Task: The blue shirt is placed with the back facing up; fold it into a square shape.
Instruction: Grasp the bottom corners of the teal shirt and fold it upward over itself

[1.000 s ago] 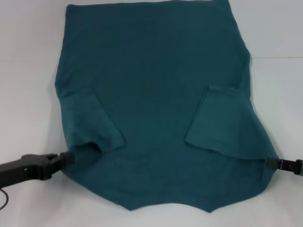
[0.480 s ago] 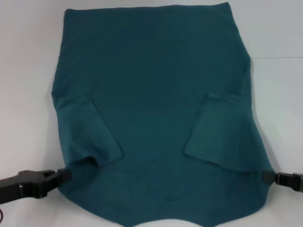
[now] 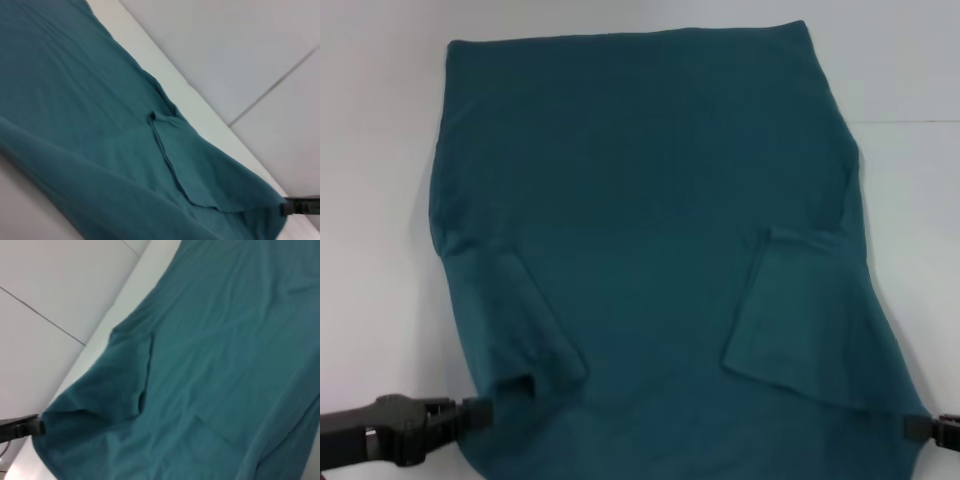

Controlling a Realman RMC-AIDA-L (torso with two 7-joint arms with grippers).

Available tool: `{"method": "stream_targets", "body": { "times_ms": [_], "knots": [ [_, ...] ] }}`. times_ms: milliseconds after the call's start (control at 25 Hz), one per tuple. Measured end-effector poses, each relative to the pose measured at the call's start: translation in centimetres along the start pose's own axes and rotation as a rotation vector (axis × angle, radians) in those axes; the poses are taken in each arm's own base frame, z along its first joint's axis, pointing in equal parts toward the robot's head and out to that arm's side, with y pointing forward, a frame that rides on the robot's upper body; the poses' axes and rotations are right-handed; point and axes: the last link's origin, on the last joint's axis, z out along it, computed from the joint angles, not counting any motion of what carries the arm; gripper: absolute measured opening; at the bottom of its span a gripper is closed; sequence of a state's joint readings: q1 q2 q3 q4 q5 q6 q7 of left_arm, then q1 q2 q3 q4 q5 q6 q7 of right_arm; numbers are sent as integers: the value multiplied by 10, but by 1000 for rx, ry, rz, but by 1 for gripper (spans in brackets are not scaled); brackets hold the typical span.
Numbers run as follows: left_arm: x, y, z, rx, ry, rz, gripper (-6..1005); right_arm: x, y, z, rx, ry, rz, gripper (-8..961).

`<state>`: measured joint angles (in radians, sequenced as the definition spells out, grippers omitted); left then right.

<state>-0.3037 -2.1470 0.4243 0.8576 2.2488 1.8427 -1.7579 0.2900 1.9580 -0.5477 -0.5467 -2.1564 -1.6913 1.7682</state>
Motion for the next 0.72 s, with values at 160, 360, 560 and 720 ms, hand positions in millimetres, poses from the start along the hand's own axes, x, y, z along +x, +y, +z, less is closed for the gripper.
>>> {"method": "stream_targets", "body": {
  "times_ms": [160, 360, 560, 720],
  "knots": [
    [-2, 3, 0, -23, -14, -2, 40, 4, -1, -8, 13, 4, 1, 45],
    [-7, 5, -1, -31, -33, -15, 40, 4, 0, -11, 6, 10, -2, 45],
    [-8, 4, -3, -23, -24, -22, 40, 3, -1, -13, 18, -1, -3, 45],
    [4, -2, -3, 2, -4, 0, 40, -10, -5, -13, 40, -43, -8, 45]
  ]
}}
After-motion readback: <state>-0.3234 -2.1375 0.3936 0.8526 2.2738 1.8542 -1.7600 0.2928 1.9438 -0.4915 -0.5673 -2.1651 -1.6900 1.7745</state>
